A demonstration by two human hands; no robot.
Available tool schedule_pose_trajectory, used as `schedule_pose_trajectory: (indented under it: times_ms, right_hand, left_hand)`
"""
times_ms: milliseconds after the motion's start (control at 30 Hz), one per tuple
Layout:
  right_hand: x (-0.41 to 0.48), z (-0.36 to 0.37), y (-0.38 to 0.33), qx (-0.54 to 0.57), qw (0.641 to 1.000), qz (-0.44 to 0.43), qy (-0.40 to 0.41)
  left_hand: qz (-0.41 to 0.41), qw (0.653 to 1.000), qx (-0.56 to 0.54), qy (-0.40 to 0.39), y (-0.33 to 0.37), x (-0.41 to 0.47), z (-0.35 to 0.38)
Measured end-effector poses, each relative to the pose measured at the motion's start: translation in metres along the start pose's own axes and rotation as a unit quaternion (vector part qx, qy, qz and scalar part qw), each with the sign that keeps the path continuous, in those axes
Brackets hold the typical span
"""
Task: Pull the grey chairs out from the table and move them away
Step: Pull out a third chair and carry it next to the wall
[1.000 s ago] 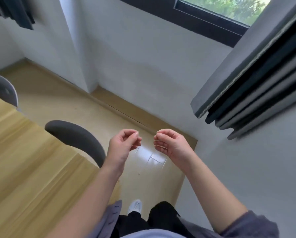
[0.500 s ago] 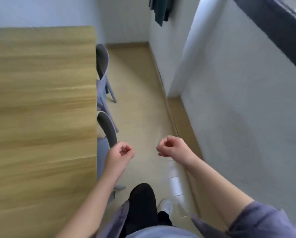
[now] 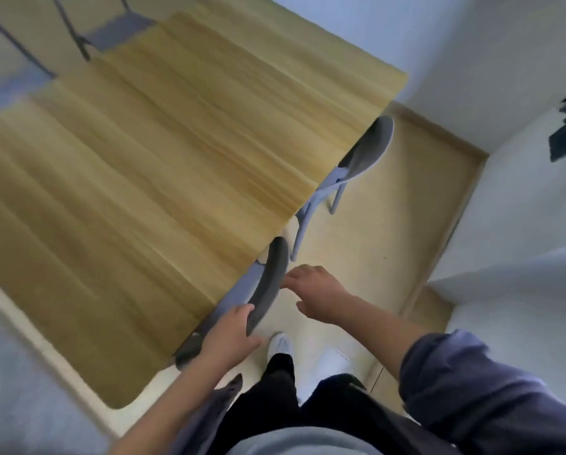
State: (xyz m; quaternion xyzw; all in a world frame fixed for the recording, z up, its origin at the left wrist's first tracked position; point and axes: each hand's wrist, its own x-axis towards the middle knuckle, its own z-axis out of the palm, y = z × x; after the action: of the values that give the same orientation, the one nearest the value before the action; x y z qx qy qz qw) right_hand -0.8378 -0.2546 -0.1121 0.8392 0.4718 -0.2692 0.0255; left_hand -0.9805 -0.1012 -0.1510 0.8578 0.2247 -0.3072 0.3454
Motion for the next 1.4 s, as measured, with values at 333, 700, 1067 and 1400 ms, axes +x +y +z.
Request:
schedule_pose_trajectory:
  times_ms: [333,700,1067,1400]
  right_hand:
    - [0.087,-0.004,0.035,-0.273,0.917,-0.260,-0.127]
    - [0.135,0.001,0.054,-0.258,0.864,-0.409,-0.138]
    - [0.130,-0.011,0.040,-0.308,0.825,-0.431,-0.198]
    - [0.056,0.010,0.053,-0.315,0.819,-0.445,-0.178]
  left_hand:
    - [-0.159,0.984,-0.036,0.072,0.010,0.013,0.035]
    - [-0.339,0.920,0.057,0.188,0.032,0.033,0.065]
    - [-0.368,0.909,0.028,0.196,0.040,0.035,0.078]
    - [-0.345,0.931,0.049,0.104,0.072,-0.007,0.123]
